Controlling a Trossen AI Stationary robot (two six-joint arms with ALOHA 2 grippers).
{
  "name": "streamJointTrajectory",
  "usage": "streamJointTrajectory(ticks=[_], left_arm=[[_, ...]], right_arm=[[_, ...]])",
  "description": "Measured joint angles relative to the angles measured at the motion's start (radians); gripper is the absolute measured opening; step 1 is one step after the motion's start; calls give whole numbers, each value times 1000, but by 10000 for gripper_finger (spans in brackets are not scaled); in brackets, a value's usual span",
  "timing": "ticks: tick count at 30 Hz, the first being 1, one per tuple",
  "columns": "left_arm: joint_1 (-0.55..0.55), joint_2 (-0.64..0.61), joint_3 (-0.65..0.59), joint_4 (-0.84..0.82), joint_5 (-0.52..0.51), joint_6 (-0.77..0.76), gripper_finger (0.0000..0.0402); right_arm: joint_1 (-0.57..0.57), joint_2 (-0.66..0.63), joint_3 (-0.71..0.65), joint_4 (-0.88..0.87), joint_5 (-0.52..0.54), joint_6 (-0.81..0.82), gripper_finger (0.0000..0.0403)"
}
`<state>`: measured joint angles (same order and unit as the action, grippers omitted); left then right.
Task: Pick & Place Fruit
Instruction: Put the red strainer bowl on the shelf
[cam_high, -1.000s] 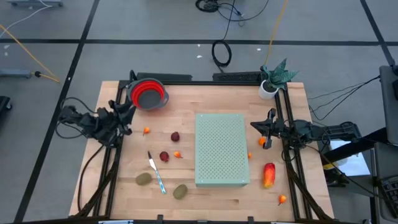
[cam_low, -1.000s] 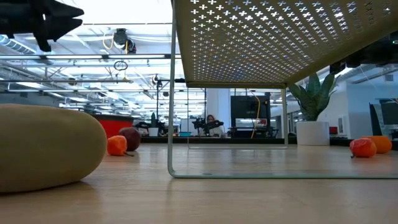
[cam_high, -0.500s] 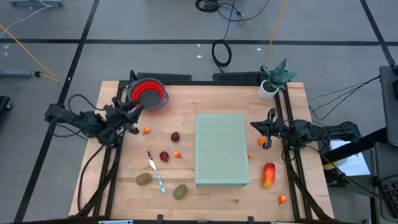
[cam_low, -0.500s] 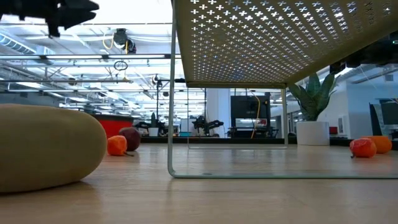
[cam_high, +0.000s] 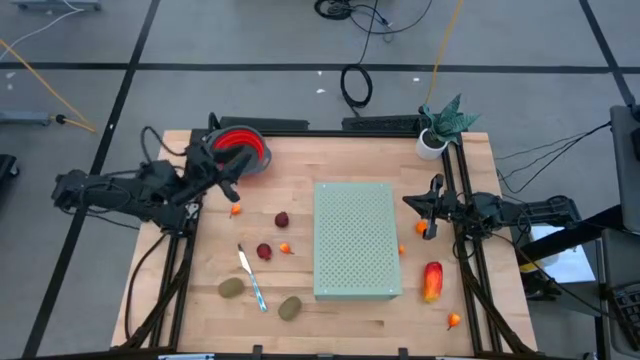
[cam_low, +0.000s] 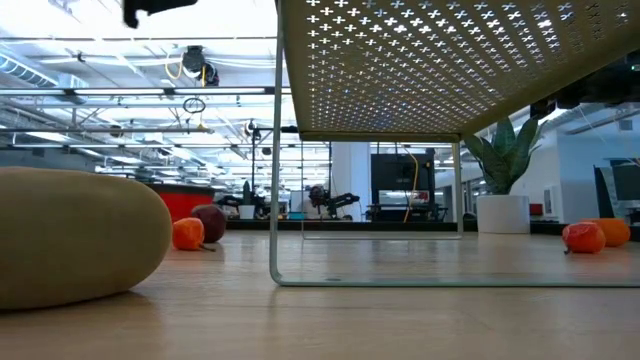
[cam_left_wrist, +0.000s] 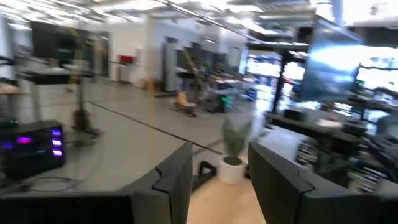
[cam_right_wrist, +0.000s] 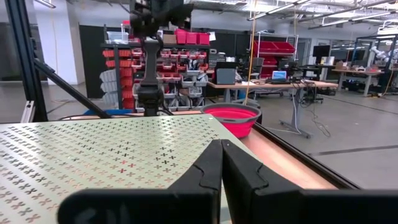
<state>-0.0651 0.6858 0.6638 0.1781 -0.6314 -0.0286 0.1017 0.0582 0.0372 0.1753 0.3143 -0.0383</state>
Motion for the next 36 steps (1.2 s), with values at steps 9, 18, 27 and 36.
streamJointTrajectory(ticks=[9, 18, 27, 36], left_arm=[[193, 189, 199, -307, 203, -250, 152], [423, 304, 273, -588, 474, -502, 152], [627, 362, 273, -705, 587, -445, 152], [704, 362, 273, -566, 579, -286, 152]], right_arm=[[0, 0, 0, 0, -1, 0, 0], [0, 0, 0, 0, -1, 0, 0], [0, 0, 0, 0, -2, 0, 0], [0, 0, 0, 0, -2, 0, 0]])
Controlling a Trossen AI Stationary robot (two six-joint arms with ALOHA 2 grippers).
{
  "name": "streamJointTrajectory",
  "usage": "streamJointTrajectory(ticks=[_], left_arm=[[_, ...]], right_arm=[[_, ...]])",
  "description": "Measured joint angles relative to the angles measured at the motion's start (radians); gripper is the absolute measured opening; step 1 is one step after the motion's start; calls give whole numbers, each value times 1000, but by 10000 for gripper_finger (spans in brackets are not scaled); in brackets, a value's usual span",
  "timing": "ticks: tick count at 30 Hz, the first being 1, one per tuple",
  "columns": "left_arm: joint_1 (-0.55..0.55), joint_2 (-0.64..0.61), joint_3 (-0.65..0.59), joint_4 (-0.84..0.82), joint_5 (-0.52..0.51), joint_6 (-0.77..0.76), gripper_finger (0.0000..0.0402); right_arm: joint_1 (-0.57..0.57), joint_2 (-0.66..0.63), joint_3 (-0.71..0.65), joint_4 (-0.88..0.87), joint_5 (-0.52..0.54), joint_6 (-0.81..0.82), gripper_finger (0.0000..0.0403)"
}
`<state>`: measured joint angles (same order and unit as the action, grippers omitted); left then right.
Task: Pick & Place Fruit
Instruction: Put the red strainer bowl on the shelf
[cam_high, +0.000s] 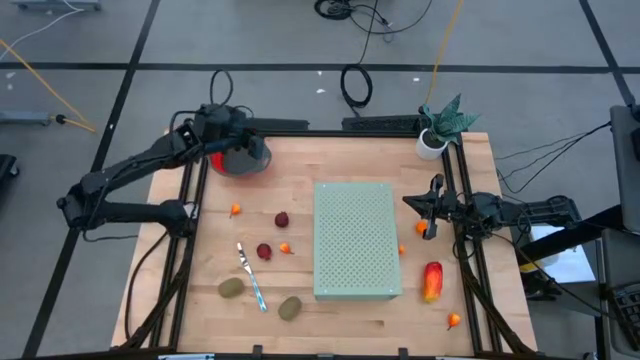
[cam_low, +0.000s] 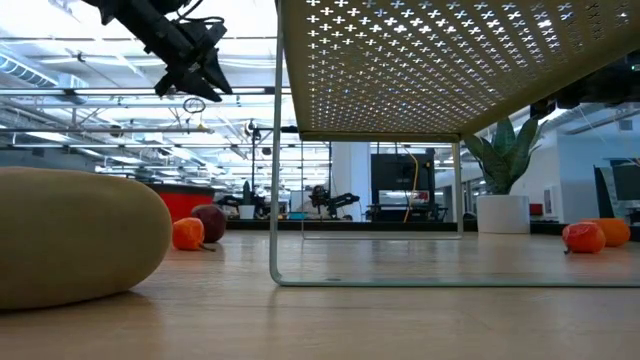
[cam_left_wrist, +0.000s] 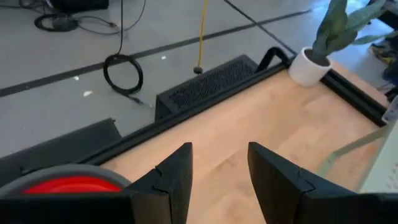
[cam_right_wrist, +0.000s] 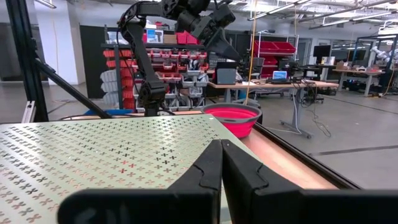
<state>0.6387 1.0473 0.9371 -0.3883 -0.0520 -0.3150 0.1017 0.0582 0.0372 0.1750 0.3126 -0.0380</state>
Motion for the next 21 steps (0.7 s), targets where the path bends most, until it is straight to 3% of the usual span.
streamJointTrajectory(ticks=[10, 15, 21], left_arm=[[4, 0, 0, -4, 0, 135, 152], [4, 0, 0, -4, -34, 298, 152], [4, 1, 0, -13, -61, 303, 152]], right_arm=[[0, 0, 0, 0, 0, 0, 0], [0, 0, 0, 0, 0, 0, 0], [0, 0, 0, 0, 0, 0, 0]])
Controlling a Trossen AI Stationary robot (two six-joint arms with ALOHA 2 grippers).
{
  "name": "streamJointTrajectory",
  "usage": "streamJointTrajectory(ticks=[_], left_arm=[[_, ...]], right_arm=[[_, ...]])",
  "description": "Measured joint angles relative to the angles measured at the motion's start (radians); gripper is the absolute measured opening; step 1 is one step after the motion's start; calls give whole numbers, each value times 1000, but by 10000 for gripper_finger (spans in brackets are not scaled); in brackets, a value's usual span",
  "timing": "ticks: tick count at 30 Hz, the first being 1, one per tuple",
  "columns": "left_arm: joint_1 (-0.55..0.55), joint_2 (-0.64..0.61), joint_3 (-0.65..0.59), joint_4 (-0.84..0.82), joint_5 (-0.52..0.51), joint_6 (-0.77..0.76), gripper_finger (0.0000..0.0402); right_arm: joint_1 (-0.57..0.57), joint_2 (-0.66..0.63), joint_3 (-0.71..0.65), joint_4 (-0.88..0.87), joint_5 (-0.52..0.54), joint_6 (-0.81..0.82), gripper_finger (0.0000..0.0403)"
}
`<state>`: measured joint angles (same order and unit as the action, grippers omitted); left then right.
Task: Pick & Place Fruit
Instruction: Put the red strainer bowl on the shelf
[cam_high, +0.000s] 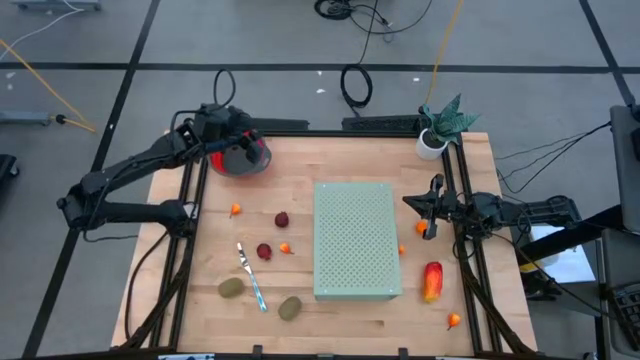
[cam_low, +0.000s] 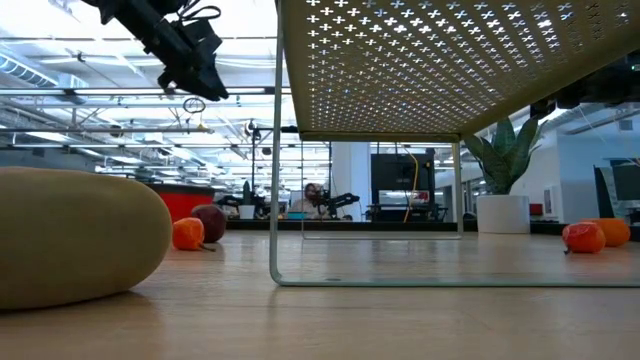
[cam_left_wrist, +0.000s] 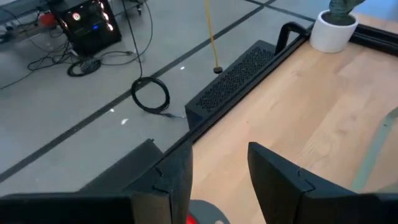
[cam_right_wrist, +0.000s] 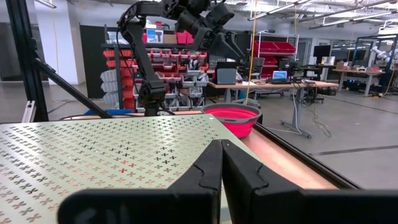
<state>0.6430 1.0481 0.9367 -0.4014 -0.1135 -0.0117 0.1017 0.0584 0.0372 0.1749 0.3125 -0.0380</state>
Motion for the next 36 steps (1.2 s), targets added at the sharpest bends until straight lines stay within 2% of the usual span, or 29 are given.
streamJointTrajectory(ticks=[7, 11, 15, 22, 36], left_arm=[[8, 86, 0, -87, -21, -274, 152], [16, 145, -1, -201, -22, -453, 152], [37, 167, -1, -331, -14, -565, 152], [78, 140, -1, -501, 81, -712, 152], [84, 82, -1, -761, 81, -892, 152]], right_arm=[[0, 0, 0, 0, 0, 0, 0], [0, 0, 0, 0, 0, 0, 0], [0, 0, 0, 0, 0, 0, 0], [0, 0, 0, 0, 0, 0, 0], [0, 0, 0, 0, 0, 0, 0]])
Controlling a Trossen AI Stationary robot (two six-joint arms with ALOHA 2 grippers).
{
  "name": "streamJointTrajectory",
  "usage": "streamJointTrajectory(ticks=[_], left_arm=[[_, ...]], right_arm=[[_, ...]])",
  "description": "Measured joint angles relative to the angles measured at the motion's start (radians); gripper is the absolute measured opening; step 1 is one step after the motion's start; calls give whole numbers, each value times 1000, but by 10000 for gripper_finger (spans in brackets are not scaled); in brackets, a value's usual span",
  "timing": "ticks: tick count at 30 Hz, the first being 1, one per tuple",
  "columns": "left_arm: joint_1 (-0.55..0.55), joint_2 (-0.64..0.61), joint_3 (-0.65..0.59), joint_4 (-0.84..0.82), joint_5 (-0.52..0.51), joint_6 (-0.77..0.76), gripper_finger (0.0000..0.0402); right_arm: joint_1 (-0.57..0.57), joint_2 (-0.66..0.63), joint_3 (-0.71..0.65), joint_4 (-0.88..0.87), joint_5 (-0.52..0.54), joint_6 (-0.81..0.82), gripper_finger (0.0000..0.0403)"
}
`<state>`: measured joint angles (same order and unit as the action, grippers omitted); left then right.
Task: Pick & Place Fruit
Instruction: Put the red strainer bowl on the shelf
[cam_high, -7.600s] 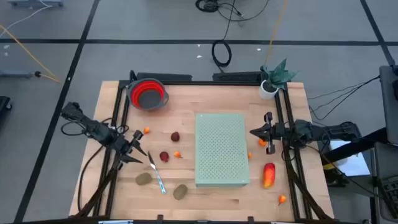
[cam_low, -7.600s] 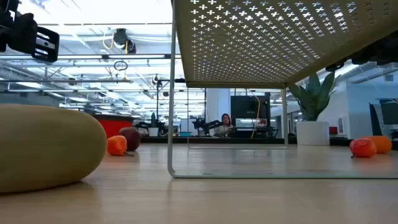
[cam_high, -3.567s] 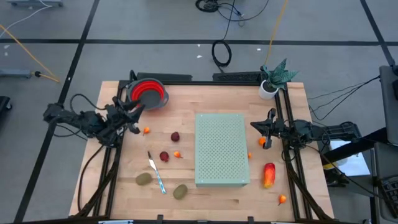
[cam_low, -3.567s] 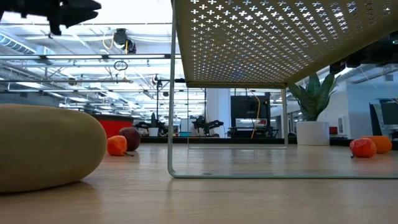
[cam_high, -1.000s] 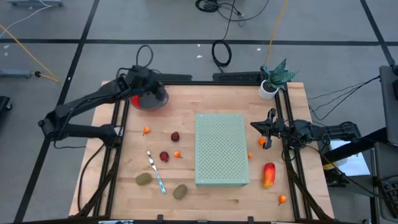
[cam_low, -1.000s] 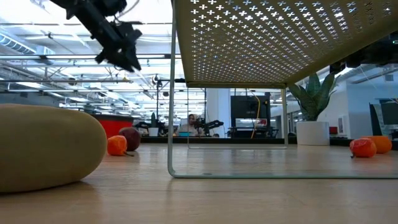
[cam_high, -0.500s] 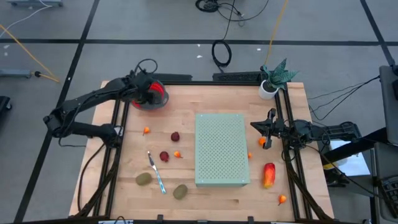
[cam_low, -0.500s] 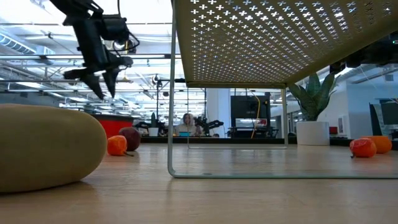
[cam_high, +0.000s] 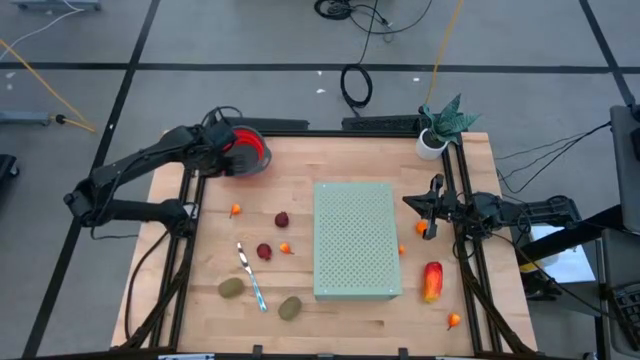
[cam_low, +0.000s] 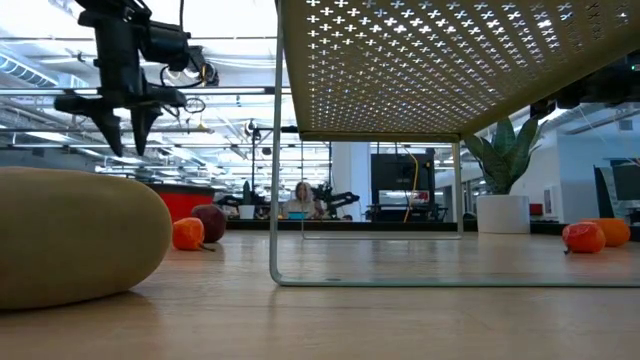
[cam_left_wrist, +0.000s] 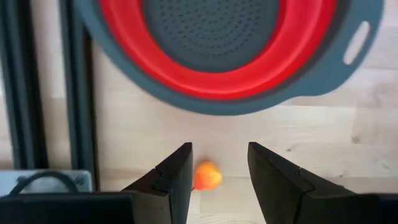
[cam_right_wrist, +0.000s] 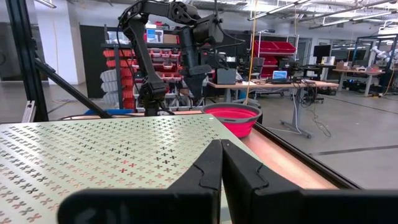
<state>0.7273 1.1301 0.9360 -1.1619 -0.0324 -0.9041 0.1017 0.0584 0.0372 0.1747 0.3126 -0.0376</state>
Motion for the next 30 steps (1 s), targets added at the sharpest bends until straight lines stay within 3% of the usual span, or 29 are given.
streamJointTrajectory(ticks=[19, 30], left_arm=[[0, 0, 0, -16, -73, -208, 155], [0, 1, 0, -16, -92, -393, 252]], right_arm=[[0, 0, 0, 0, 0, 0, 0], [0, 0, 0, 0, 0, -2, 0]])
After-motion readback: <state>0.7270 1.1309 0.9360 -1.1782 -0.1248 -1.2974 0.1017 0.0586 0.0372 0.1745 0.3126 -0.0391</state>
